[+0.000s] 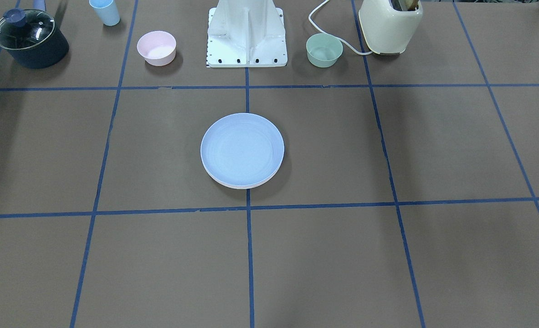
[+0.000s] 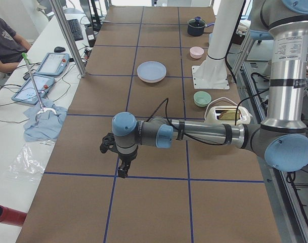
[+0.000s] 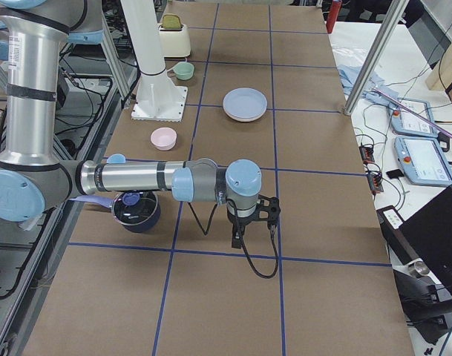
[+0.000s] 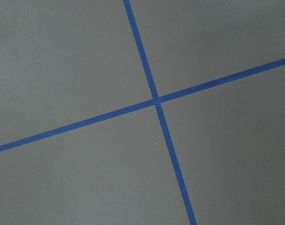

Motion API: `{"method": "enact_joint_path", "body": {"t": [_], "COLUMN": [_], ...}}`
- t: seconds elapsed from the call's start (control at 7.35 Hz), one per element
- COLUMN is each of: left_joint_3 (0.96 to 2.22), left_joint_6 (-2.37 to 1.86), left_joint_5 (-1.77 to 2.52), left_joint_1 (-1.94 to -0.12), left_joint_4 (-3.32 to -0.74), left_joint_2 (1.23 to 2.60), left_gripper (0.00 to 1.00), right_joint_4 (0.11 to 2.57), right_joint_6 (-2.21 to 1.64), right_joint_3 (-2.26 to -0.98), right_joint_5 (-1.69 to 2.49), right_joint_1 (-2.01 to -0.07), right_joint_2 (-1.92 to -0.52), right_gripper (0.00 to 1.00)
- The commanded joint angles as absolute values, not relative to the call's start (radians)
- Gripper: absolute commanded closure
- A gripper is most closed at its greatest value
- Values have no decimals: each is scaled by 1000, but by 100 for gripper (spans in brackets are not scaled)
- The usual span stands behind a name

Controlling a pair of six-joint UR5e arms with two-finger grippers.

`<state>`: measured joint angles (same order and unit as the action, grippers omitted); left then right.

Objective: Stack three plates with pink and blue

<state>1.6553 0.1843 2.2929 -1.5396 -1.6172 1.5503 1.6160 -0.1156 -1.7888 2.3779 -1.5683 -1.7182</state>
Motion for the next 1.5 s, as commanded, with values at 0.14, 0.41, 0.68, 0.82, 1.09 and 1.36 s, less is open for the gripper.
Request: {"method": "enact_joint_path", "body": {"t": [0.14,0.41,0.68,0.82,1.09,1.36], "left_joint_3": [1657,1658,1660,1658,1660,1660], "left_joint_6": [186,183,183,181,81,18], "left_joint_5": [2293,2293,2296,2321,2322,2324], "left_joint_1": [-1542,-1542,-1543,-1543,-1546,-1546], "left_joint_4": [-1617,-1617,-1617,-1617,-1618,-1628], "left_joint_2": [1549,1549,1548,1546,1548,1548], "left_gripper": [0,0,0,0,0,0], "right_joint_4": [1617,1617,1618,1617,1617,1617], "right_joint_6": [26,28,18,15,14,12], "right_joint_3": [-1764,-1766,-1766,-1766,-1769,-1769], "right_joint_5": [2367,2365,2364,2364,2364,2364], "right_joint_1": [-1618,-1620,-1620,-1620,-1620,-1620], "right_joint_2": [-1743,-1747,-1747,-1749,-1749,-1747], "right_gripper": [0,0,0,0,0,0]}}
